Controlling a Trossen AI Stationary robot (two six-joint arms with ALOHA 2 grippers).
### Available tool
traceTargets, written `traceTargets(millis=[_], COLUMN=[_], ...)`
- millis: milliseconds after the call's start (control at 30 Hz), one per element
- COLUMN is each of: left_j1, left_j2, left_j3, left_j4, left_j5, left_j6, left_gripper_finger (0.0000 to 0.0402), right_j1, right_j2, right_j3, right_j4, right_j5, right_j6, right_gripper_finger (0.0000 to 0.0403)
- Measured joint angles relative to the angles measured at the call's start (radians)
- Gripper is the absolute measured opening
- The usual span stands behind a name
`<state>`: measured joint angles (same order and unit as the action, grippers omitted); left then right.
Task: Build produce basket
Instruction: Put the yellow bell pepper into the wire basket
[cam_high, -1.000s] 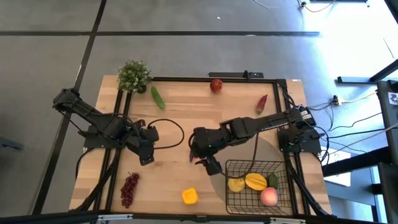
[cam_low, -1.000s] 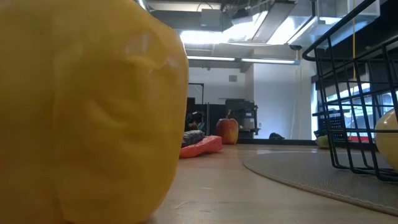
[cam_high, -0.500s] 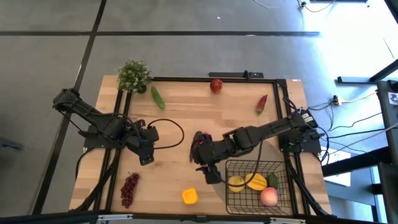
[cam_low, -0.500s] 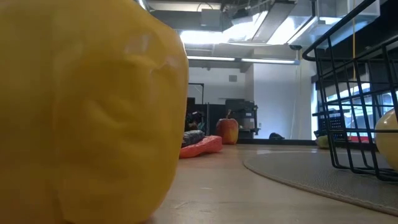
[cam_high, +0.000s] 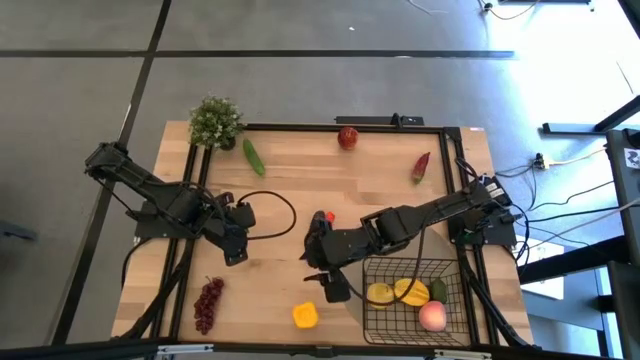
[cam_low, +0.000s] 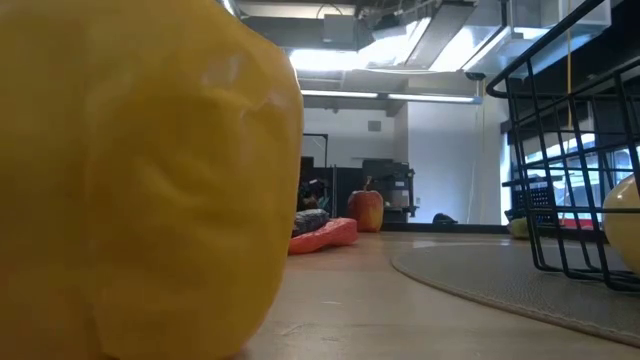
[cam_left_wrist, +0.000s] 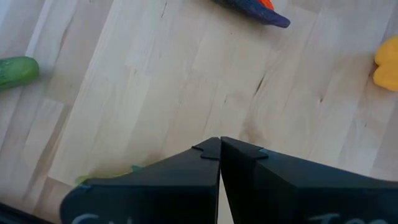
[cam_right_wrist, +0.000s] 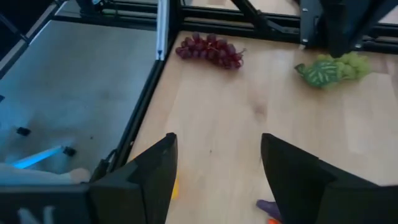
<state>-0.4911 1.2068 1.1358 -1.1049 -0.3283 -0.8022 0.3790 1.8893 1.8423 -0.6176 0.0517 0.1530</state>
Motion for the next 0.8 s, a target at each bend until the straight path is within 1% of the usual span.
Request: traceTargets(millis=[167, 267, 400, 567, 700, 800], left_j1=[0.000, 0.000, 0.000, 0.000, 0.000, 0.000], left_j2=[0.000, 0.000, 0.000, 0.000, 0.000, 0.000], left_j3=[0.000, 0.000, 0.000, 0.000, 0.000, 0.000], left_j4=[0.000, 0.000, 0.000, 0.000, 0.000, 0.000], left_j5=[0.000, 0.000, 0.000, 0.000, 0.000, 0.000], left_j6=[-0.001, 0.000, 0.000, 0.000, 0.000, -0.001], left_gripper_finger=[0.0000, 0.0000, 0.0000, 0.0000, 0.0000, 0.0000], right_j1=[0.022, 0.032, 0.048, 0.053, 0.063, 0.080], right_j2=[0.000, 0.008, 0.042, 0.063, 0.066, 0.066], right_j3=[0.000, 0.000, 0.000, -0.001, -0.001, -0.001], right_j4=[0.072, 0.124, 0.120, 0.144, 0.134, 0.132], right_j5=[0.010, 0.015, 0.011, -0.116, -0.204, -0.230], right_j6=[0.004, 0.068, 0.067, 0.070, -0.035, -0.051], right_gripper_finger=[0.0220, 0.0220, 0.0220, 0.0220, 0.0220, 0.0220])
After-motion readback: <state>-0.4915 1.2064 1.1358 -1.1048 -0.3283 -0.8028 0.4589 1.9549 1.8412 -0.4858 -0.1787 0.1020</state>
